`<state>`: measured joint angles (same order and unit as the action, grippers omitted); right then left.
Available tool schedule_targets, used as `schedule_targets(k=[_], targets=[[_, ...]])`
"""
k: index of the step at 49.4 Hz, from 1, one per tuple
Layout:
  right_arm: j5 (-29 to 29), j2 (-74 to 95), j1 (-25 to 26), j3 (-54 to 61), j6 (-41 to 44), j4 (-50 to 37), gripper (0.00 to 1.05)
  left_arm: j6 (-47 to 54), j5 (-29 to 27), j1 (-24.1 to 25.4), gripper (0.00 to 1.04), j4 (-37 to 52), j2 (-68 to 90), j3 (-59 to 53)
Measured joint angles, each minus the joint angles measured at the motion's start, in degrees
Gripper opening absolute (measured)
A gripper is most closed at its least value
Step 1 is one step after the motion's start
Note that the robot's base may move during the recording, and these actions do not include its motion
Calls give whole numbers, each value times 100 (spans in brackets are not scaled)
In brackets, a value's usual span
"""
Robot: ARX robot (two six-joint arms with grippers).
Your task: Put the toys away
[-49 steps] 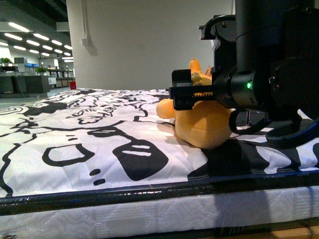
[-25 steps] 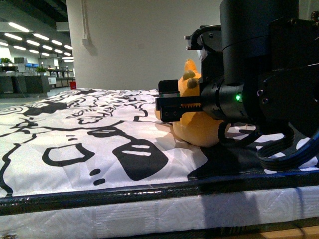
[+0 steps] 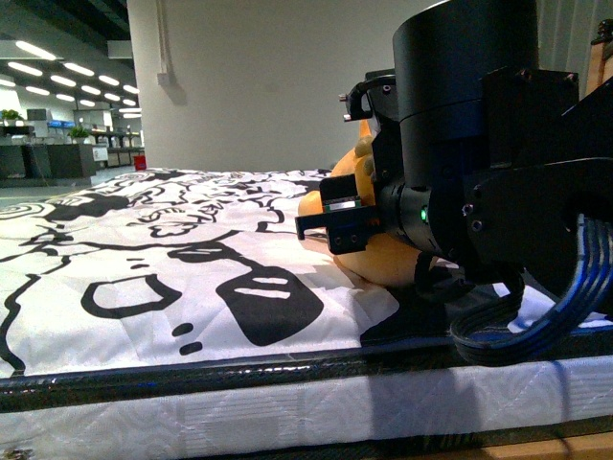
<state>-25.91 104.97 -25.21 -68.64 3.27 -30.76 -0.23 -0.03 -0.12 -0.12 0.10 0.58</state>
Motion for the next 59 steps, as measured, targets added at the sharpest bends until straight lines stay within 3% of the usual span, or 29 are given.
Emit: schedule_targets(k=[9, 24, 44, 59], targets=[[197, -42, -13, 4, 111, 15, 37, 0, 0, 0, 98, 0, 0, 0], [848, -562, -20, 203, 0, -85, 11, 0, 0, 0, 98, 0, 0, 0], [1784, -2533, -94, 776, -940, 212, 7, 0, 0, 0, 98, 0, 0, 0], [1843, -5090, 26, 2583, -1552, 603, 7, 0, 0, 0, 98, 0, 0, 0]])
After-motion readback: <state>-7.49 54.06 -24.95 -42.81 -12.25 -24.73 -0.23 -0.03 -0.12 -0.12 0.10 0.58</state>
